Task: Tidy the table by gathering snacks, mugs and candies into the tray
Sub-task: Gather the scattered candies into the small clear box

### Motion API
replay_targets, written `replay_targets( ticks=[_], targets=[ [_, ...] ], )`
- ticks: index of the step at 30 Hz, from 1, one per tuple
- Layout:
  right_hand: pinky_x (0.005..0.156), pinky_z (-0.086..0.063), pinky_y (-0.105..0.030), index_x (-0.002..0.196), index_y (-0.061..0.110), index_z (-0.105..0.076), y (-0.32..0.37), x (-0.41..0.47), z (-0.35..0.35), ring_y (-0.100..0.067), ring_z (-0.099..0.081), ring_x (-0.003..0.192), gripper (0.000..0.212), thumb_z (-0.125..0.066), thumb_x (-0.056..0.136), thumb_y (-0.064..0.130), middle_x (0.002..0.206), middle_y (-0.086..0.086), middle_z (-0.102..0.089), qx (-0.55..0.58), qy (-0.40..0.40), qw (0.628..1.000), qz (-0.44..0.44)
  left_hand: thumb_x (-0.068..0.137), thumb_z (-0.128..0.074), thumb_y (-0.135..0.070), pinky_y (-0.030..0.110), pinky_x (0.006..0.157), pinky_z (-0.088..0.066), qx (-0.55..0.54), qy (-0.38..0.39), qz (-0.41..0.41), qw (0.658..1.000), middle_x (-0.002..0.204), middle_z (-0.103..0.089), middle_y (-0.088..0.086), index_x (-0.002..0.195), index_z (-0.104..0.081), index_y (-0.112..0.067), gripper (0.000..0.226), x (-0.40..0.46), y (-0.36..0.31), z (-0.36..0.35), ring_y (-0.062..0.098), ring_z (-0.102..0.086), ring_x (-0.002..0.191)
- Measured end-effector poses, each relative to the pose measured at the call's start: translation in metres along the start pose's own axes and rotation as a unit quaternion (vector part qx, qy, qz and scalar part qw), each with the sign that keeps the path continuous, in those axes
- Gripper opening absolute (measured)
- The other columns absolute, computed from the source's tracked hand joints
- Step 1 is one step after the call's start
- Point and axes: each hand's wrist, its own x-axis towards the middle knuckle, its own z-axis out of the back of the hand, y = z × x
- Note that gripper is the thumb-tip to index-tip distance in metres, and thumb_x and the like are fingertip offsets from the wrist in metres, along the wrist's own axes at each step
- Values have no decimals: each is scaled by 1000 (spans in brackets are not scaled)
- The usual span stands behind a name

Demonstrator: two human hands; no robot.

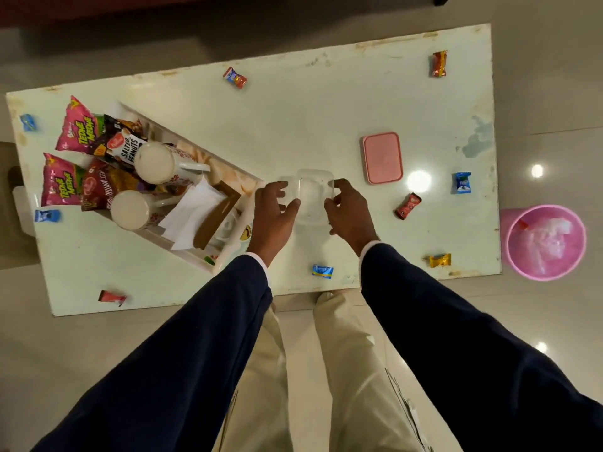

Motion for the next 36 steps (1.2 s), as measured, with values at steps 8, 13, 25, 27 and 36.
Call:
replay_targets(
  ticks=[8,13,25,27,36],
  targets=[
    [92,-55,-46,140,17,-47,-7,17,-15,-30,-64,106,42,-53,98,20,129,-13,-57,-57,-56,997,-4,101,-60,-16,29,104,-45,-31,157,48,986,147,-49,0,152,-39,-23,56,-6,12,16,16,-54,126],
    [86,-55,-41,128,17,-50,-29,-25,-21,-23,-63,103,34,-58,95,21,124,-4,-55,-75,-87,993,19,99,-53,-6,28,93,-51,-12,107,12,994,127,-65,3,131,-59,-20,36,-22,32,37,15,-61,111],
    [85,-52,-45,124,19,-55,-86,-101,-83,-32,-46,111,48,-78,81,22,126,-7,-46,-329,-5,944,31,89,-72,-24,41,74,-57,356,104,-33,928,127,-54,-3,126,-55,-26,40,-101,143,103,26,-68,93],
    [80,-52,-45,124,17,-54,-91,-96,-90,-35,-47,110,44,-75,84,17,125,-10,-45,-307,-28,951,18,90,-73,-29,41,71,-57,360,106,-35,926,127,-53,-2,126,-53,-23,41,-99,153,103,27,-68,91],
    [70,-53,-29,99,16,-57,-95,-66,-78,-16,-62,80,26,-78,84,14,93,3,-62,-96,-8,995,1,96,-65,-25,39,59,-54,393,103,-85,910,114,-54,4,114,-49,-15,27,-78,162,73,32,-66,78]
  ],
)
